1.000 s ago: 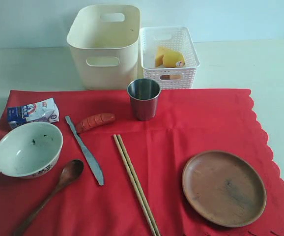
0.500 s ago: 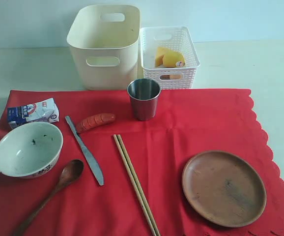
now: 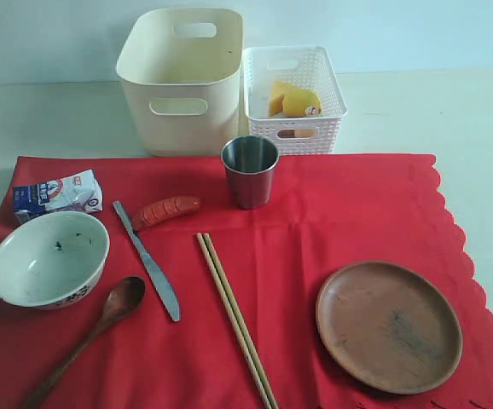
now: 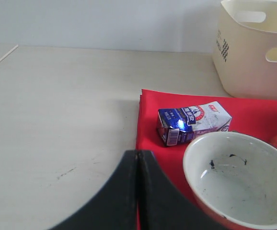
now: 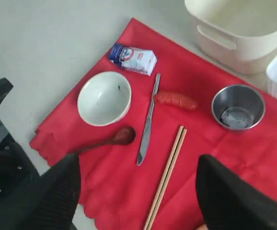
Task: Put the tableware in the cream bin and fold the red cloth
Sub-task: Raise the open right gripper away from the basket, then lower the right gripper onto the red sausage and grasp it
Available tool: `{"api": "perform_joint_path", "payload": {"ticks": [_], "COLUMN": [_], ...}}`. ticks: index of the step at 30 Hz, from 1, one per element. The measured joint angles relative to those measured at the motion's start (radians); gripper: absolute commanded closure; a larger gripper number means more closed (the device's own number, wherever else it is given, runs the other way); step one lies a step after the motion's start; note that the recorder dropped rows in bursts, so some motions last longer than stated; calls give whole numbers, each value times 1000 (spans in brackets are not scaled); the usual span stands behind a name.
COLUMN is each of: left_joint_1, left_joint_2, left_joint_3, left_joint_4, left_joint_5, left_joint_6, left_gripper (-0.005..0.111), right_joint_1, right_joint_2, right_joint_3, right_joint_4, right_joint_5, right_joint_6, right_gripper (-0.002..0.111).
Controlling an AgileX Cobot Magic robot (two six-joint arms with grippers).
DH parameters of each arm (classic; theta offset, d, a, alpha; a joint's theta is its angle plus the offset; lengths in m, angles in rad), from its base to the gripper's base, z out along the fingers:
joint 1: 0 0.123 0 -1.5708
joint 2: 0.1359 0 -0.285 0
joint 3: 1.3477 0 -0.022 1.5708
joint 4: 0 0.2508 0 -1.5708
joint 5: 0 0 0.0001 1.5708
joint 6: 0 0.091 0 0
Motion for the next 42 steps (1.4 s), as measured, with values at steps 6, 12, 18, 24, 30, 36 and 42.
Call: {"api": "perform_joint_path", "payload": {"ticks": [6,12,18,24,30,36,42], "left_joint_1": [0,0,0,0,0,0,0], "left_joint_2": [0,0,0,0,0,0,0], "left_joint_3": [0,0,0,0,0,0,0], "left_joint_4": [0,0,0,0,0,0,0], "left_joint_5": [0,0,0,0,0,0,0], "left_joint_6": [0,0,0,0,0,0,0], "left_gripper": [107,107,107,107,107,107,107], "right_joint_1": [67,235,302,302,302,302,302], "right_joint_2": [23,156,316,446,543,664,817], "right_joint_3": [94,134,134,134,19,-160,-326], "right_joint_4": [9,15,20,-47,-117,-145,-204], "right_joint_5": [0,-112,-238,-304,-306,-306,-267], "right_joint_6": [-89,-299,-475,-509,-509,-511,-511], "right_gripper": [43,43,43,43,43,44,46]}}
